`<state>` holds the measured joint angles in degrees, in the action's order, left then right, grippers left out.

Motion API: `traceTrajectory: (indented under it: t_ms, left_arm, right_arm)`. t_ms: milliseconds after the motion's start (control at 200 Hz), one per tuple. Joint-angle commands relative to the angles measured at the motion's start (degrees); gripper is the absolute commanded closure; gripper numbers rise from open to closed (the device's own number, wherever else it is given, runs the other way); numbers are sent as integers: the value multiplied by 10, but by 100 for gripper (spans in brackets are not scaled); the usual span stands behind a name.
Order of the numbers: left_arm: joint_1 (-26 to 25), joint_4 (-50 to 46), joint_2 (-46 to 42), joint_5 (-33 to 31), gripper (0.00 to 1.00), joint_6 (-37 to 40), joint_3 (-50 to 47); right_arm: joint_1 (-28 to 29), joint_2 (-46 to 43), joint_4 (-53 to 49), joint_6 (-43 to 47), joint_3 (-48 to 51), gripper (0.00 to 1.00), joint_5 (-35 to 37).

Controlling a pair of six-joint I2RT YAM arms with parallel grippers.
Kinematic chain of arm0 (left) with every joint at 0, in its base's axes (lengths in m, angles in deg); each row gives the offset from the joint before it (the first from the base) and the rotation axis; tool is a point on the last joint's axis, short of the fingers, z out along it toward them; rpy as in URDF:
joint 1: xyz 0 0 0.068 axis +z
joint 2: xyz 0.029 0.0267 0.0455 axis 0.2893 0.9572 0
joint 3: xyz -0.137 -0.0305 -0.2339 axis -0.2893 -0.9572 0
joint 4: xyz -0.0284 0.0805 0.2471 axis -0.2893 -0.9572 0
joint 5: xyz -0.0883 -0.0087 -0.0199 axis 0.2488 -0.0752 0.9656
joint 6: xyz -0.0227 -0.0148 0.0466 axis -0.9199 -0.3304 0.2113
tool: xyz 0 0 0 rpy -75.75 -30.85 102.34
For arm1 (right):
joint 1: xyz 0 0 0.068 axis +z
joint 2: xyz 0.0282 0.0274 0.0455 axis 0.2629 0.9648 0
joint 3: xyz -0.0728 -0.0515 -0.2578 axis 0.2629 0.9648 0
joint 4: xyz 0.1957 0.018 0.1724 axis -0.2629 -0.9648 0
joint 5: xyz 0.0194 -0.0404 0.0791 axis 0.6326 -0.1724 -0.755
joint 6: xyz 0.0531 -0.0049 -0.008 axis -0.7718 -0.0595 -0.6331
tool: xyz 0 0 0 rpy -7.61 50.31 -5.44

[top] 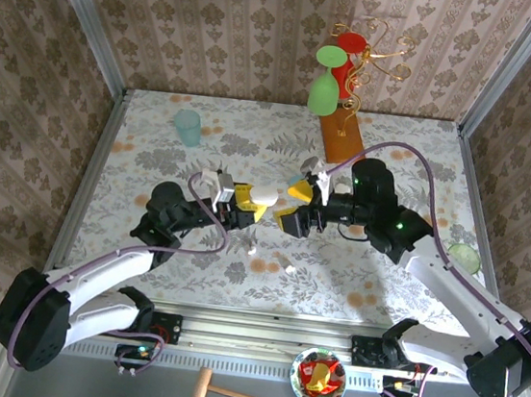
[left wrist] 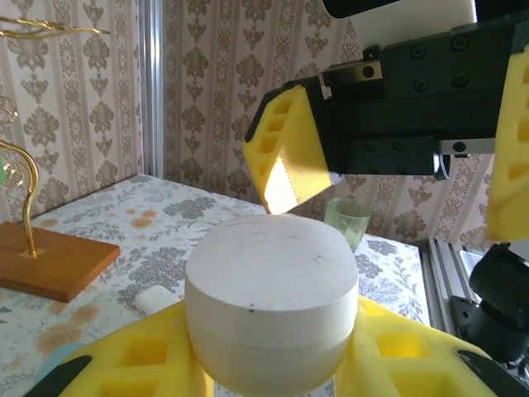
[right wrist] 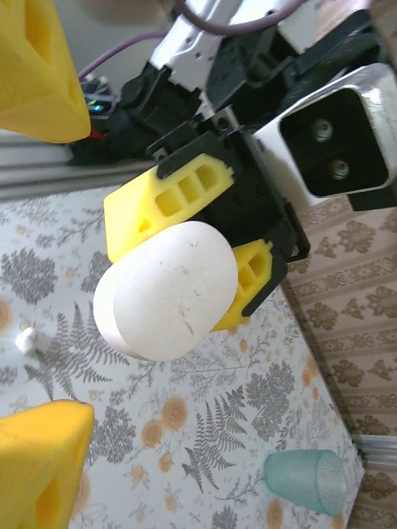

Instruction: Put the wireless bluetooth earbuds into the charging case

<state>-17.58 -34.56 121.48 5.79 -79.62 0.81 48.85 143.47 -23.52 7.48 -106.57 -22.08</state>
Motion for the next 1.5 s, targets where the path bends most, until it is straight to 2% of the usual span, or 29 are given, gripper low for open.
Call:
traceTrajectory:
  t_ms: [0,450,760,1235,1495]
  left_arm:
    - [3,-8,-13,19,74,-8,-5]
    - [3,-4,-9,38,74,-8,-2]
    - [3,-2,-7,70,76,6,-8]
    - [5,-31,-17,80,76,39,-11]
    - [5,-29,-20,89,76,59,-14]
  right_arm:
    - [5,16,-28,99,-26,18,10]
    - [6,55,-22,106,-43,20,12]
    - [4,72,-1,53,-53,27,40]
    - [-15,63,1,12,-52,29,27]
    - [-20,70,4,-13,-63,30,54]
